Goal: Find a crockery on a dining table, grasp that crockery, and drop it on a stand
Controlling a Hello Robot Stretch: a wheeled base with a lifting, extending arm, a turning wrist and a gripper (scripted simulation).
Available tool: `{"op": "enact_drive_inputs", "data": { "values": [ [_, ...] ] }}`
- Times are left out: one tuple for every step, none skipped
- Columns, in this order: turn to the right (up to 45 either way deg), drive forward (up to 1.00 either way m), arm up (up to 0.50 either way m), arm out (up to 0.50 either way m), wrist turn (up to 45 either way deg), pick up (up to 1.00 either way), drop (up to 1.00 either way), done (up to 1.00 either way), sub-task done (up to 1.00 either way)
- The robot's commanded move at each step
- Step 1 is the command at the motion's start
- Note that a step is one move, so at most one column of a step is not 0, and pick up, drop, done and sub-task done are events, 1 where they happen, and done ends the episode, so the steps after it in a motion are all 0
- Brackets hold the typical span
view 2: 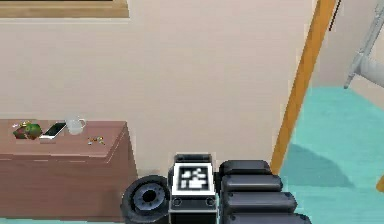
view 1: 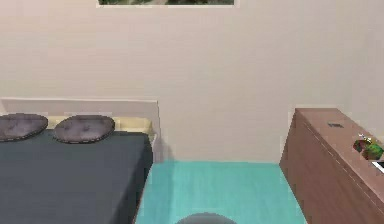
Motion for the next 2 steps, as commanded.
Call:
{"op": "enact_drive_inputs", "data": {
  "values": [
    [45.0,0.0,0.0,0.0,0.0,0.0,0.0,0.0,0.0],
    [42.0,0.0,0.0,0.0,0.0,0.0,0.0,0.0,0.0]
  ]
}}
